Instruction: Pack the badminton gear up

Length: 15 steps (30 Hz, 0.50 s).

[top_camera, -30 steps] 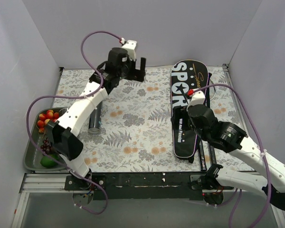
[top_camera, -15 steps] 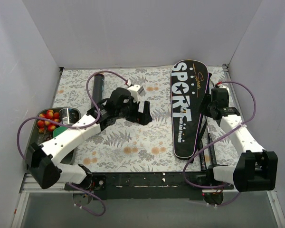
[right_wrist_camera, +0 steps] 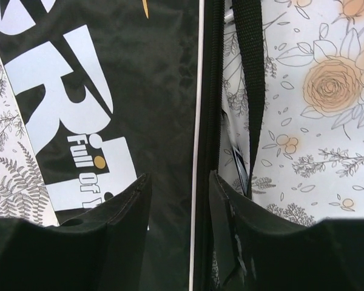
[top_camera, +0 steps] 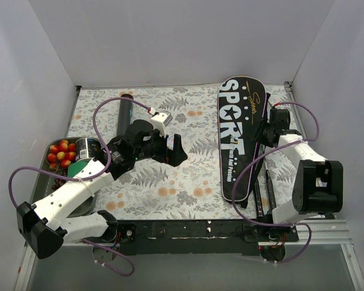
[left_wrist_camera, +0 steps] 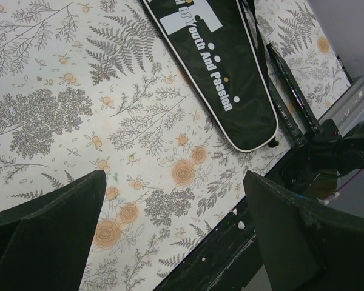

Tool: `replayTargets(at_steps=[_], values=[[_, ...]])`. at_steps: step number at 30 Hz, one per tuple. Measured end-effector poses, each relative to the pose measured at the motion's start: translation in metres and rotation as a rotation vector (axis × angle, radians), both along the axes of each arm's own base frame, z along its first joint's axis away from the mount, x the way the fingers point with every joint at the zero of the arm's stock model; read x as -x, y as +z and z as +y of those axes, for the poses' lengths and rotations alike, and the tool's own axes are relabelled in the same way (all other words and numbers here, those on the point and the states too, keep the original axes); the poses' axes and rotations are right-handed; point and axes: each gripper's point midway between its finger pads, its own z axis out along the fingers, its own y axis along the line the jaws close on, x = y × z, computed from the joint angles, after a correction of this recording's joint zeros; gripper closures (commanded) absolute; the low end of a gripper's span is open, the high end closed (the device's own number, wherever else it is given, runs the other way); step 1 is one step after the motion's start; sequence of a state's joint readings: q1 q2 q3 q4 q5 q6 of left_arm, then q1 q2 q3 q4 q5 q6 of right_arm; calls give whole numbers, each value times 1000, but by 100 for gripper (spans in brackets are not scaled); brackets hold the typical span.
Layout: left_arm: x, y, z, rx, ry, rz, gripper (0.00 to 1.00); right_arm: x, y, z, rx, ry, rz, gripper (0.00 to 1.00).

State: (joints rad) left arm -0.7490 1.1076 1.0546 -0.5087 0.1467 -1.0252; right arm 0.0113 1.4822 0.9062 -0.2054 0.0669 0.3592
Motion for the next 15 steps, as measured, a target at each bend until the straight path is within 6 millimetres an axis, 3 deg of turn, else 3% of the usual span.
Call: replayTargets(at_steps=[8, 15], values=[[1, -3, 1, -13, -3, 5, 2, -16, -9, 0, 9, 15, 21, 48], [1, -3, 1, -15, -6, 2, 2, -17, -23, -2, 22, 7, 53, 48]])
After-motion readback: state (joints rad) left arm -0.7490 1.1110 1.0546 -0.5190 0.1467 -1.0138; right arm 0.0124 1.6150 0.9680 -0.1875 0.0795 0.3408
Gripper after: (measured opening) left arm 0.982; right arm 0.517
